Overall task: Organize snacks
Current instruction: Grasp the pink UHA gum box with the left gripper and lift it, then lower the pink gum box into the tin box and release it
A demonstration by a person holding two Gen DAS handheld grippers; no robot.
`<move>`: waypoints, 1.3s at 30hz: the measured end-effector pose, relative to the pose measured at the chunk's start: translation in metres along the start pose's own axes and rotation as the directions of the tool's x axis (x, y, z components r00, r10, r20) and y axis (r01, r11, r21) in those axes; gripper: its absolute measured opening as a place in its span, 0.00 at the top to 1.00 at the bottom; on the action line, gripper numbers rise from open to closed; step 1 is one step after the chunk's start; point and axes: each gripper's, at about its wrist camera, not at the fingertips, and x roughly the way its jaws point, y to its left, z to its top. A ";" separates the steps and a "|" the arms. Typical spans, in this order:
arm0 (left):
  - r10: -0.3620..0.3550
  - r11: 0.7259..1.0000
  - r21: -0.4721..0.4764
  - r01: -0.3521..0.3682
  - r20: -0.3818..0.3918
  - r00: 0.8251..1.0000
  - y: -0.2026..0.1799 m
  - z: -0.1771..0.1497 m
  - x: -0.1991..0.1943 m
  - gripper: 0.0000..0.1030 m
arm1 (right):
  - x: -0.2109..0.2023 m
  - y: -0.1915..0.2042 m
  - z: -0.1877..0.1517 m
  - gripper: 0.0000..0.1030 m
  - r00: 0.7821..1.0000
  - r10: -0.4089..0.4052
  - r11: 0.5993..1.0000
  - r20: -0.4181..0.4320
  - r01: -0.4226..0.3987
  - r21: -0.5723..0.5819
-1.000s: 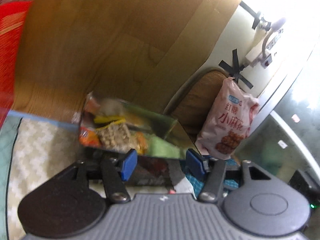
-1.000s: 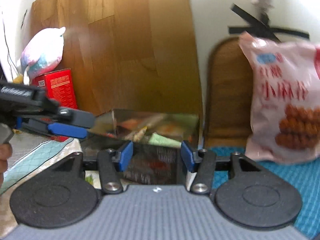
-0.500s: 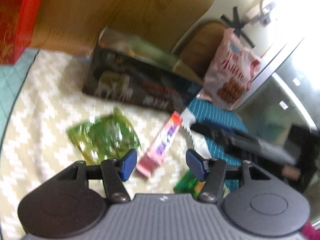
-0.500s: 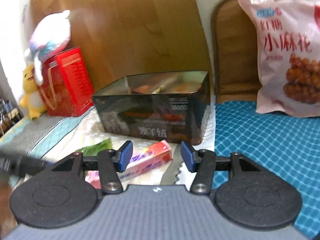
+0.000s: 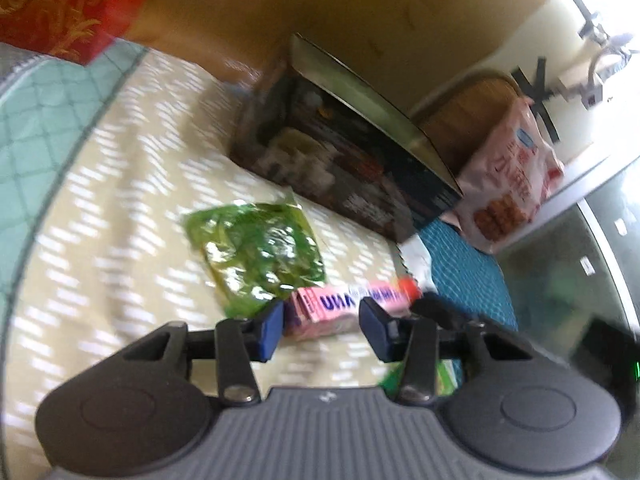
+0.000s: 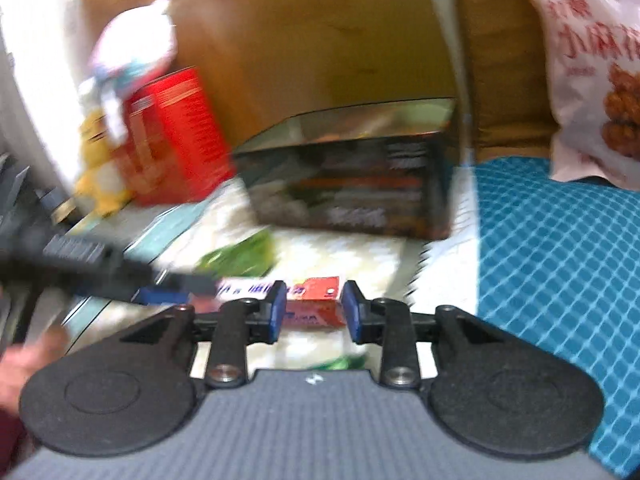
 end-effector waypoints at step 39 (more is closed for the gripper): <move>0.106 0.959 0.240 -0.152 0.195 0.975 -0.075 0.110 0.025 0.67 | 0.048 -0.005 0.072 0.58 0.938 -0.205 0.946 0.279 0.264 -0.191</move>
